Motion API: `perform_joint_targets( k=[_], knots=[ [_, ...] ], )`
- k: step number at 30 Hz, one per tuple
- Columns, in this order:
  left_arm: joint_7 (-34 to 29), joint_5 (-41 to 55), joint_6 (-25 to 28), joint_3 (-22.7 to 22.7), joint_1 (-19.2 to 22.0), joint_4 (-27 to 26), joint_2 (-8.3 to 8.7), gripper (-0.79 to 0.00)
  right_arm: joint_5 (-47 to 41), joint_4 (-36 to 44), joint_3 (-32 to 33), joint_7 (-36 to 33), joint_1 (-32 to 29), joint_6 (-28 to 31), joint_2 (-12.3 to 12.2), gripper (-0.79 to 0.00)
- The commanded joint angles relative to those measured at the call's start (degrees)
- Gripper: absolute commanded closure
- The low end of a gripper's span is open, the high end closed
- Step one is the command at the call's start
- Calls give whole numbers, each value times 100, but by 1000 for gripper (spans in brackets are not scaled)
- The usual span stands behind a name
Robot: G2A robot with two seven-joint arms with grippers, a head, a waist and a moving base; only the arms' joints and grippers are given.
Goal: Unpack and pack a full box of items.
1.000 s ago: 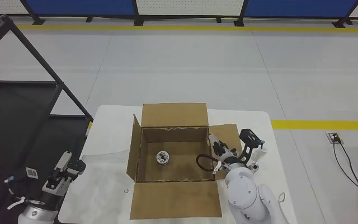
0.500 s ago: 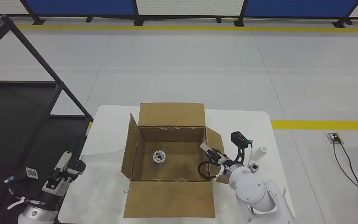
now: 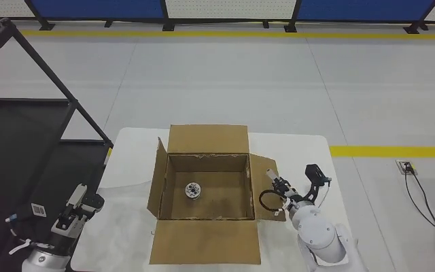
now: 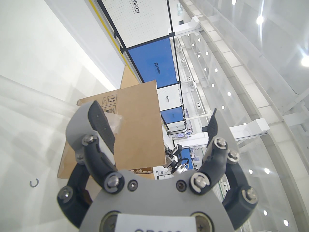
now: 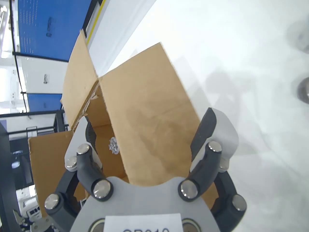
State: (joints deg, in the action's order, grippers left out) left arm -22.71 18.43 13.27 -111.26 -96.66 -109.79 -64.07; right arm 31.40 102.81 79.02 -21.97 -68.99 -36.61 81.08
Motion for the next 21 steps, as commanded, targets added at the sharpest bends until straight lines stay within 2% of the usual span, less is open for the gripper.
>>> perform_joint_targets(
  k=[1, 6, 11, 14, 17, 21],
  knots=[
    [0, 0, 0, 0, 0, 0, 0, -785, 27, -15, 62, 151, -17, -261, 5, -785],
    [0, 0, 0, 0, 0, 0, 0, -785, 216, -222, 209, 363, 123, -1077, 11, -785],
    [0, 0, 0, 0, 0, 0, 0, -785, 441, -707, 367, 132, 474, -1733, -24, -785],
    [0, 0, 0, 0, 0, 0, 0, -785, 567, -959, 462, -240, 632, -1864, -78, -785],
    [0, 0, 0, 0, 0, 0, 0, -785, 526, -891, 625, -628, 614, -1693, -137, -785],
    [0, 0, 0, 0, 0, 0, 0, -785, 513, -857, 650, -646, 597, -1661, -142, -785]
  ],
)
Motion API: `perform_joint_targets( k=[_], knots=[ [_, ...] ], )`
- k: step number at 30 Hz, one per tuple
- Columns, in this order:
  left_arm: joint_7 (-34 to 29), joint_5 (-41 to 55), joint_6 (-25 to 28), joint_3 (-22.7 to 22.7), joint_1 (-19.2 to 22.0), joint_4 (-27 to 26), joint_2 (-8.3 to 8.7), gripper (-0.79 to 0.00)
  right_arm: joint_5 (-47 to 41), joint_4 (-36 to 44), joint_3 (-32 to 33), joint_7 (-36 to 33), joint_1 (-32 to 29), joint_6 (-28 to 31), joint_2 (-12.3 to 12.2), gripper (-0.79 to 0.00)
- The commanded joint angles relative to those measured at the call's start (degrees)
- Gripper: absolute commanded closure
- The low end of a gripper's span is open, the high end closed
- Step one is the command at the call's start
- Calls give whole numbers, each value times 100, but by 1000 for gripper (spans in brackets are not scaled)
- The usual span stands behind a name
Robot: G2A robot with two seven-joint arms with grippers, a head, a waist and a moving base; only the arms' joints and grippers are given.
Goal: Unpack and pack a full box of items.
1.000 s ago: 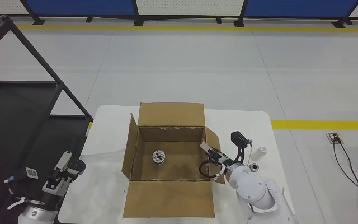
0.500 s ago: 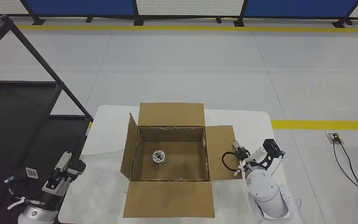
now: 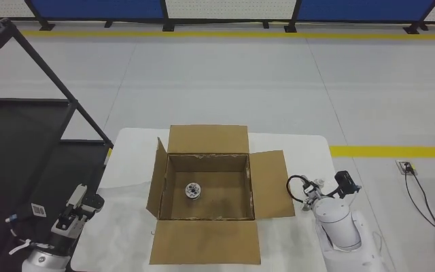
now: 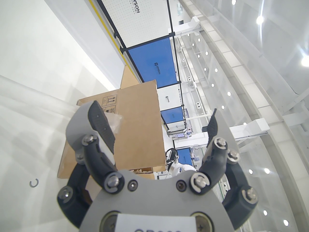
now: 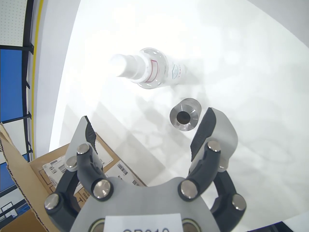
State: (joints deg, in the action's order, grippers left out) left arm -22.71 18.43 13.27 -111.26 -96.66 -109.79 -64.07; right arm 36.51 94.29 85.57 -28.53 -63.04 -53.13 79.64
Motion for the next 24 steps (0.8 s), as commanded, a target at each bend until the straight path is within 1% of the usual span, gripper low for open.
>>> perform_joint_targets(
  k=[1, 9, 10, 11, 13, 14, 17, 19, 21, 24],
  knots=[
    [0, 0, 0, 0, 0, 0, 0, -785, 2, -5, -4, 9, 2, -8, 1, -785],
    [0, 0, 0, 0, 0, 0, 0, -785, 2, -5, -4, 9, 2, -8, 1, -785],
    [0, 0, 0, 0, 0, 0, 0, -785, 17, -7, -10, 37, -14, 36, 0, -785],
    [0, 0, 0, 0, 0, 0, 0, -785, 55, -12, -42, 105, -79, 211, -5, -785],
    [0, 0, 0, 0, 0, 0, 0, -785, 205, -38, -76, -12, -144, 409, -37, -785],
    [0, 0, 0, 0, 0, 0, 0, -785, 435, -70, -133, -209, -155, 555, -76, -785],
    [0, 0, 0, 0, 0, 0, 0, -785, 989, -7, -93, -777, -146, 639, -182, -785],
    [0, 0, 0, 0, 0, 0, 0, -785, 1314, 97, -64, -1172, -188, 855, -252, -785],
    [0, 0, 0, 0, 0, 0, 0, -785, 1881, 151, -97, -1516, -239, 1125, -331, -785],
    [0, 0, 0, 0, 0, 0, 0, -785, 2504, 125, -133, -2138, -190, 1360, -414, -785]
  ],
)
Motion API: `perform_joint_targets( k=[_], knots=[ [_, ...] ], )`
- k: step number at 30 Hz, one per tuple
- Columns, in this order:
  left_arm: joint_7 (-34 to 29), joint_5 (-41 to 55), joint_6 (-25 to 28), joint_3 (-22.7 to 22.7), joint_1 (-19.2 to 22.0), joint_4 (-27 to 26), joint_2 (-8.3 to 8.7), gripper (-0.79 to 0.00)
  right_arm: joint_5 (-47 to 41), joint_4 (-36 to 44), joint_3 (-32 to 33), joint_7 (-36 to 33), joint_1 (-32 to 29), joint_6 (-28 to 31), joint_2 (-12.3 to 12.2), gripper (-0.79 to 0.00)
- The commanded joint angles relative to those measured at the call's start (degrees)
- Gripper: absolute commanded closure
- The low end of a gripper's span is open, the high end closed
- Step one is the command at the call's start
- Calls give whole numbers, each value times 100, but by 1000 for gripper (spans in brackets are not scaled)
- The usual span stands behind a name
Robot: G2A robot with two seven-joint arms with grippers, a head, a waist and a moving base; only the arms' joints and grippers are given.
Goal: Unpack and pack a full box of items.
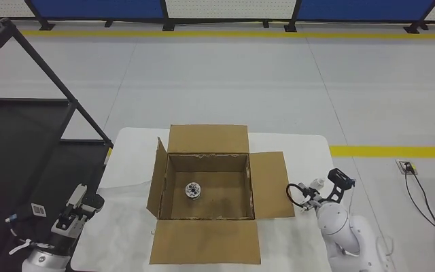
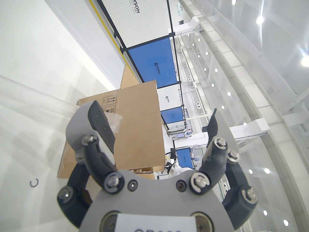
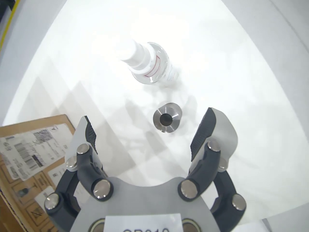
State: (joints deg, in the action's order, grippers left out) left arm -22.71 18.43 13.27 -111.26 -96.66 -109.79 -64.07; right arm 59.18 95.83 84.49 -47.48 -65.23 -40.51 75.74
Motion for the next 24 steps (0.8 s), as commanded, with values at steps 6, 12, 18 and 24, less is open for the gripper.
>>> perform_joint_targets(
  k=[6, 12, 18, 24],
  knots=[
    [0, 0, 0, 0, 0, 0, 0, -785, 931, -548, -102, -1227, 462, 297, -95, -785],
    [0, 0, 0, 0, 0, 0, 0, -785, 944, -1123, -121, -1545, 832, 530, -101, -785],
    [0, 0, 0, 0, 0, 0, 0, -785, 759, -1663, -153, -1590, 1110, 695, -82, -705],
    [0, 0, 0, 0, 0, 0, 0, -785, 731, -1866, -201, -1617, 1240, 783, -76, -336]
  ],
)
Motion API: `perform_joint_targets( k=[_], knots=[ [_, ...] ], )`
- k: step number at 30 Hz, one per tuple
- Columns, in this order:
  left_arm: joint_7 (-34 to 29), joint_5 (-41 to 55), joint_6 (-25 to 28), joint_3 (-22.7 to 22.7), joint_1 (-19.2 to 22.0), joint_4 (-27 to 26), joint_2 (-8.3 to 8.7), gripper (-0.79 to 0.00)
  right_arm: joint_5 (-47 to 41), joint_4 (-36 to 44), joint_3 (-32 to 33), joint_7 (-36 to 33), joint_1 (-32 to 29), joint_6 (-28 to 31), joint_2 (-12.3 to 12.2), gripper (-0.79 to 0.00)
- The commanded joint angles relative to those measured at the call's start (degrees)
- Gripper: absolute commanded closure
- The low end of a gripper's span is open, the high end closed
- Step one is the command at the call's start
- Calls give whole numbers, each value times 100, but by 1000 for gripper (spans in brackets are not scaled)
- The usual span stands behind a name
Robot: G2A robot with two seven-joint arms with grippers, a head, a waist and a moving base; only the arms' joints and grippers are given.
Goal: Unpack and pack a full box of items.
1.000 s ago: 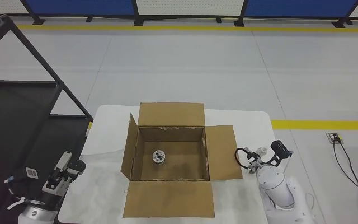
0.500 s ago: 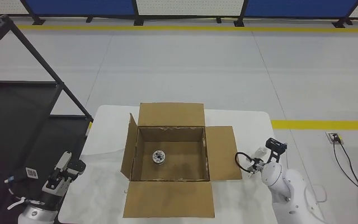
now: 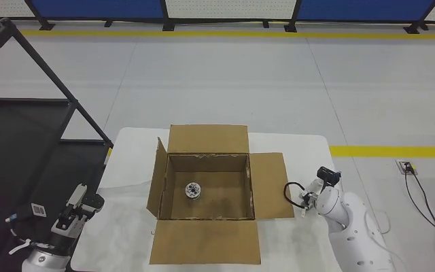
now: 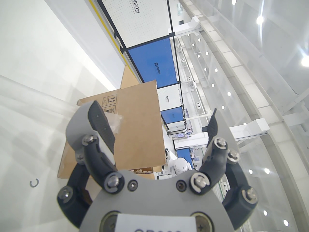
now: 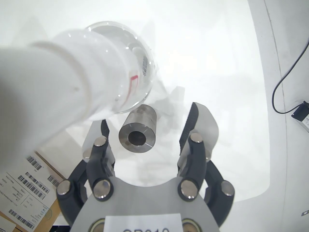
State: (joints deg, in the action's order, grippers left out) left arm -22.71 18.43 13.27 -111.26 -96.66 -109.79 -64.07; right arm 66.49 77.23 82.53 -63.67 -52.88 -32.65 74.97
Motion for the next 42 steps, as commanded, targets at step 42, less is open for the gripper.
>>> perform_joint_targets(
  k=[42],
  knots=[
    [0, 0, 0, 0, 0, 0, 0, -785, -504, 4612, -1121, 1423, -1487, -394, 178, 0]
  ],
)
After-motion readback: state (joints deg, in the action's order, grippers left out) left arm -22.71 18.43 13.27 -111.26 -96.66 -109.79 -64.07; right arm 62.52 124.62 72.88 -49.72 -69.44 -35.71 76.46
